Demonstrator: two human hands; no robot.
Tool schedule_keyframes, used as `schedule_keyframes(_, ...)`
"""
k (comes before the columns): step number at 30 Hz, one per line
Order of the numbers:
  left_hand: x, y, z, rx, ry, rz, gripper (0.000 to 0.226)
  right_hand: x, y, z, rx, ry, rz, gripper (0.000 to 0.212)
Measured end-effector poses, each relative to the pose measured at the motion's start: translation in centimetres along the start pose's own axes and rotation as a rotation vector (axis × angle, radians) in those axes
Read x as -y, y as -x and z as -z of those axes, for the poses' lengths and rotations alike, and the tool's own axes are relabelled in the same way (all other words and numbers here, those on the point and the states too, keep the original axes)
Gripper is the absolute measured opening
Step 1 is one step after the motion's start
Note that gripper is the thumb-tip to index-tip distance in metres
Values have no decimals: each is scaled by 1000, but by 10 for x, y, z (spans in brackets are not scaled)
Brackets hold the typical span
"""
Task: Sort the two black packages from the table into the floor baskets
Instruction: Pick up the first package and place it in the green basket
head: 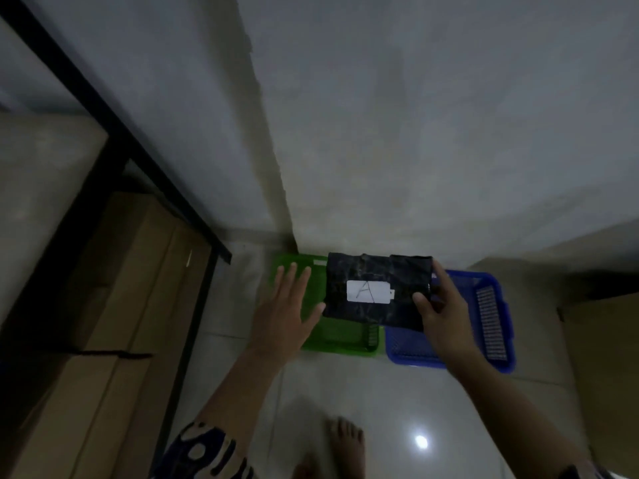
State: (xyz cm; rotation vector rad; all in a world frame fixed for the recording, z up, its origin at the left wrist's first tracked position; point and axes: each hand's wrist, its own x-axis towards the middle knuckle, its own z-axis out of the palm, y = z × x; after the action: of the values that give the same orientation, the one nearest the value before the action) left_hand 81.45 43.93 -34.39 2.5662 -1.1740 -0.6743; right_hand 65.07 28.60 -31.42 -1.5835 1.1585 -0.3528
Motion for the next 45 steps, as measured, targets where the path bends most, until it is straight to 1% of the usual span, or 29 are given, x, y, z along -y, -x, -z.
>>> schedule_keyframes(3,56,-38,-57,-18,-57,31,81,-58,-38,-54,4,15,-14,58)
schedule_keyframes(7,121,-90,-133,-35,-128,81,81,-134,-93,-123,0,3,-27,59)
schedule_keyframes(10,160,-126,-182,-85,-136,67,96,-186,-132,-170,4,-16,-26,58)
schedule_keyframes(11,172,-137,-196,-105,-124,60,100,-201,-145,-184,7,-24,-16,58)
schedule_keyframes(14,200,-162,-230,-132,-109,53,101,-237,-173,-220,35,-60,-42,58)
schedule_keyframes(18,227,-182,-258,-154,-78,47,109,-267,-198,-255,83,-84,-70,57)
schedule_keyframes(21,237,-189,-271,-174,-14,-2,110,-279,-210,-273,84,-69,-90,54)
schedule_keyframes(24,243,-193,-279,-250,-16,-62,101,-285,-215,-287,21,-62,-106,40)
schedule_keyframes(26,245,-195,-283,-293,-53,-77,91,-292,-218,-294,-52,37,-57,30)
schedule_keyframes(28,246,-195,-285,-307,-97,-76,83,-302,-219,-299,-62,210,34,23)
schedule_keyframes(30,247,-196,-286,-316,-139,-81,79,-310,-219,-304,21,433,126,30)
schedule_keyframes(32,248,-197,-286,-320,-184,-88,78,-316,-218,-307,79,656,215,44)
schedule_keyframes(33,249,-198,-286,-317,-200,-93,78,-318,-217,-309,112,716,225,51)
schedule_keyframes(36,250,-198,-284,-269,-231,-96,78,-323,-214,-311,221,793,190,64)
schedule_keyframes(38,250,-198,-285,-258,-227,-91,82,-323,-218,-309,263,825,186,65)
schedule_keyframes(39,248,-197,-282,-253,-219,-82,88,-319,-220,-306,286,843,186,65)
schedule_keyframes(40,247,-195,-278,-216,-210,-70,97,-313,-221,-301,301,855,188,64)
schedule_keyframes(42,239,-185,-263,-67,-203,-22,112,-297,-216,-286,295,842,193,61)
schedule_keyframes(44,219,-172,-238,14,-215,-2,115,-274,-203,-263,296,856,192,59)
schedule_keyframes(45,207,-163,-226,49,-228,-2,109,-260,-195,-250,322,893,197,58)
